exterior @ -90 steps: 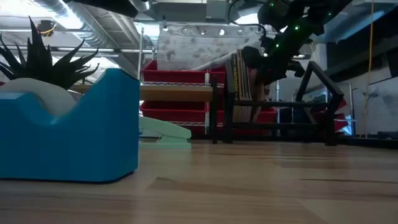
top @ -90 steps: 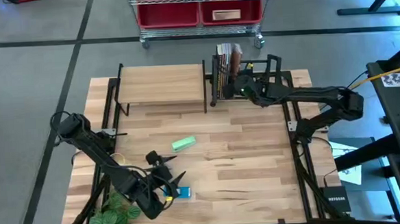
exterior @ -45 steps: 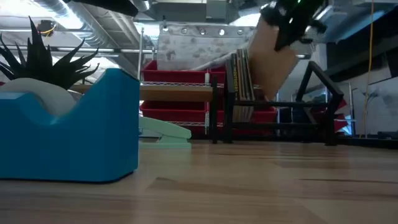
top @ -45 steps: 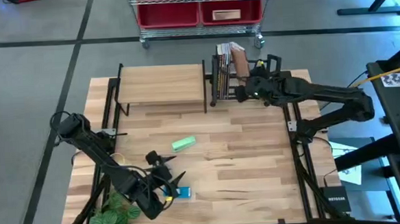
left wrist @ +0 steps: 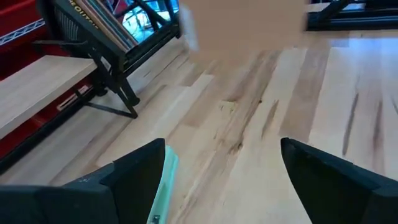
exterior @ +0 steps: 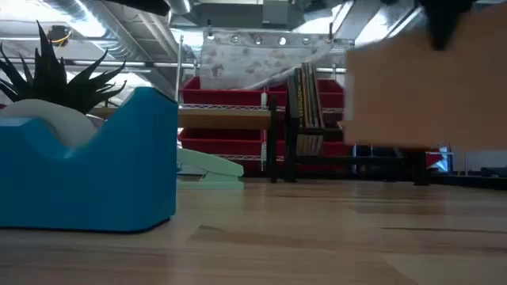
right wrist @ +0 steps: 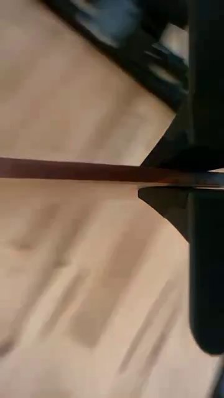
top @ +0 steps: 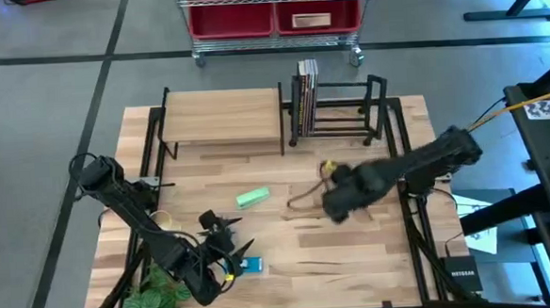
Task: Stock shelves
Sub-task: Remove the red purple book from the bookshelf
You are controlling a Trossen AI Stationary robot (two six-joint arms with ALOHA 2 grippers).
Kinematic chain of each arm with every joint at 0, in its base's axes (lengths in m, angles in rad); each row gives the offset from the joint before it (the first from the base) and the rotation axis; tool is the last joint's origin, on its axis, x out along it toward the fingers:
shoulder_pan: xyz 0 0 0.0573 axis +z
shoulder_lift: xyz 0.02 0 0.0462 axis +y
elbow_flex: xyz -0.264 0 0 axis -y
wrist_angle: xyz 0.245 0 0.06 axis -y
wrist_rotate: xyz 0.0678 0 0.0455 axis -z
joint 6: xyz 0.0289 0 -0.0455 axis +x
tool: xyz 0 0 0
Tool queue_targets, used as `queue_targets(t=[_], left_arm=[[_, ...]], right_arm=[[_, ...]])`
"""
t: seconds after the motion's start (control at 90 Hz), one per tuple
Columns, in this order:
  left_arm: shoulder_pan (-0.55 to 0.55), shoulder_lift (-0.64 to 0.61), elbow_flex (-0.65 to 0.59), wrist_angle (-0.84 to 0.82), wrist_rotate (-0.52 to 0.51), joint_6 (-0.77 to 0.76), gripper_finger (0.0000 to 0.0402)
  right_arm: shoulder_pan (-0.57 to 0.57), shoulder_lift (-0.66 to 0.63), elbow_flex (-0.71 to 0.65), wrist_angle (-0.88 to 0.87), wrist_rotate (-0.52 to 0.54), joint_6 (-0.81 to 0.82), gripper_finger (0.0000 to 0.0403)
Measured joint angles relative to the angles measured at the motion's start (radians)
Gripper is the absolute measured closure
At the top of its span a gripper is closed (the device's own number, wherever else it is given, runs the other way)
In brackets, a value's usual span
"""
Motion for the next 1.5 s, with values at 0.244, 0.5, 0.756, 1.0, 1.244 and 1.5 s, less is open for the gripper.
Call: queue_targets(t=[0.244, 0.5, 0.756, 1.0, 1.244, 1.5], left_arm=[[-0.026, 0.000, 0.000, -0.001, -0.027, 0.010, 0.0093], [-0.034, 0.000, 0.000, -0.001, -0.044, 0.028, 0.0093], [-0.036, 0.000, 0.000, -0.001, -0.045, 0.025, 0.0093], [-0.038, 0.000, 0.000, -0.002, -0.045, 0.027, 0.0093], [-0.038, 0.000, 0.000, -0.002, -0.044, 0.027, 0.0093], [-0.038, 0.000, 0.000, -0.002, -0.037, 0.028, 0.0093]], right_arm=[[0.041, 0.267, -0.001, -0.009, -0.168, 0.015, 0.0402], [0.027, 0.386, -0.093, -0.005, -0.196, -0.043, 0.0402], [-0.024, 0.409, -0.138, 0.244, -0.185, -0.067, 0.0388], [-0.056, 0.406, -0.119, 0.347, -0.098, -0.204, 0.0282], [-0.057, 0.400, 0.018, 0.347, -0.161, -0.497, 0.0158], [-0.057, 0.322, 0.034, 0.327, -0.012, -0.952, 0.0151]])
